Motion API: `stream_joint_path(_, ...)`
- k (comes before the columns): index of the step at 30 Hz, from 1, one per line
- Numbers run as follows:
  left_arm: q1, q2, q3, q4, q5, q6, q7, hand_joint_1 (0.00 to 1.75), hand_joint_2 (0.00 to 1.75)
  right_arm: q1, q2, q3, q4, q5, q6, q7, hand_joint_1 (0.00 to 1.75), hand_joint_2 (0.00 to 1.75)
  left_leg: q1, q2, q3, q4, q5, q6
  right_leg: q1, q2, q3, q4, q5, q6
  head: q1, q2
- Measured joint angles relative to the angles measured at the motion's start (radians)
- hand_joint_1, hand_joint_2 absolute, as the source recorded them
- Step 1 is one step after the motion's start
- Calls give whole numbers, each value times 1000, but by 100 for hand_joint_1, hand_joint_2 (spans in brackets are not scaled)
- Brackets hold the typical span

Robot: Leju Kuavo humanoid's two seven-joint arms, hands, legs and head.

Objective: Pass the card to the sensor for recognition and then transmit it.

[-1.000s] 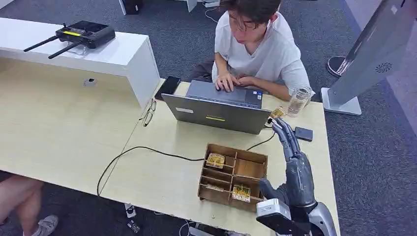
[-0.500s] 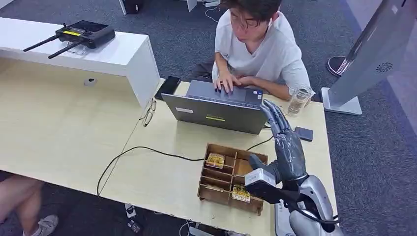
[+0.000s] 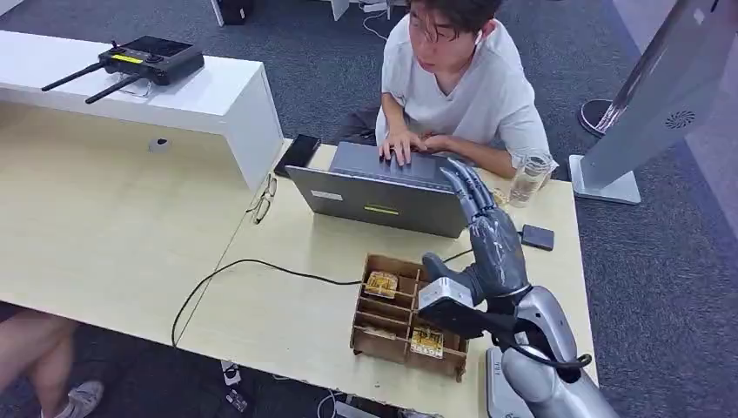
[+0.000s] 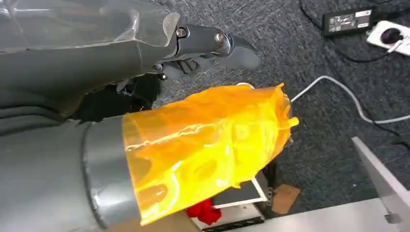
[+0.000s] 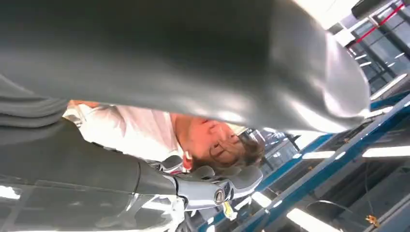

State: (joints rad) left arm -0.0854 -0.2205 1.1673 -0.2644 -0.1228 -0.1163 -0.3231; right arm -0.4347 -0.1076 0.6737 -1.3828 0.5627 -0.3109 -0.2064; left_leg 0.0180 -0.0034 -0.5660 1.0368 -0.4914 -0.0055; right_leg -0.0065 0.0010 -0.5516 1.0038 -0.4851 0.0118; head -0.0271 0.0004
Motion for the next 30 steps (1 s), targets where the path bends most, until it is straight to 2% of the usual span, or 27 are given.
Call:
stream_joint_path(2,0,2,-10,1,-8,-1,7,0,0,-9,2,5,10,18,-7,1,0,0,0,0,0,0,0,0,0,0,0,0,0,0,0,0)
stream_joint_path(7,0,12,-29,8,-20,-3,10,0,0,-43,2,30,40,156,-73,27,0,0,0,0,0,0,0,0,0,0,0,0,0,0,0,0)
stream_joint_path(12,-1,19,-58,12,-38,-5,20,0,0,-72,4,49,74,209,-96,40,0,0,0,0,0,0,0,0,0,0,0,0,1,0,0,0)
stream_joint_path(14,-2,22,-66,18,-38,-10,21,0,0,-75,7,53,95,173,-96,24,0,0,0,0,0,0,0,0,0,0,0,0,1,0,0,0)
stream_joint_path(18,-2,24,-71,20,-30,-13,39,0,0,-65,11,55,100,18,-43,-12,0,0,0,0,0,0,0,0,0,0,0,0,1,0,0,0)
stream_joint_path(21,7,27,-74,25,-8,-16,39,0,0,-30,23,52,99,-53,-33,-42,0,0,0,0,0,0,0,0,0,0,-1,0,1,-1,0,0)
stream_joint_path(25,30,26,-66,25,34,2,39,0,0,148,50,56,-15,-25,-71,-19,0,0,0,-3,-2,0,-1,0,0,-2,-3,0,-2,-1,0,0)
stream_joint_path(28,38,20,-59,22,55,11,42,0,0,208,51,62,-65,-42,-94,-19,0,0,0,-3,-4,0,-1,0,0,-2,-5,0,-2,-1,0,0)
stream_joint_path(30,42,11,-49,15,71,18,42,0,0,240,50,62,-91,-65,-100,-41,0,0,0,-3,-4,0,-1,0,0,-2,-4,0,-2,-1,0,0)
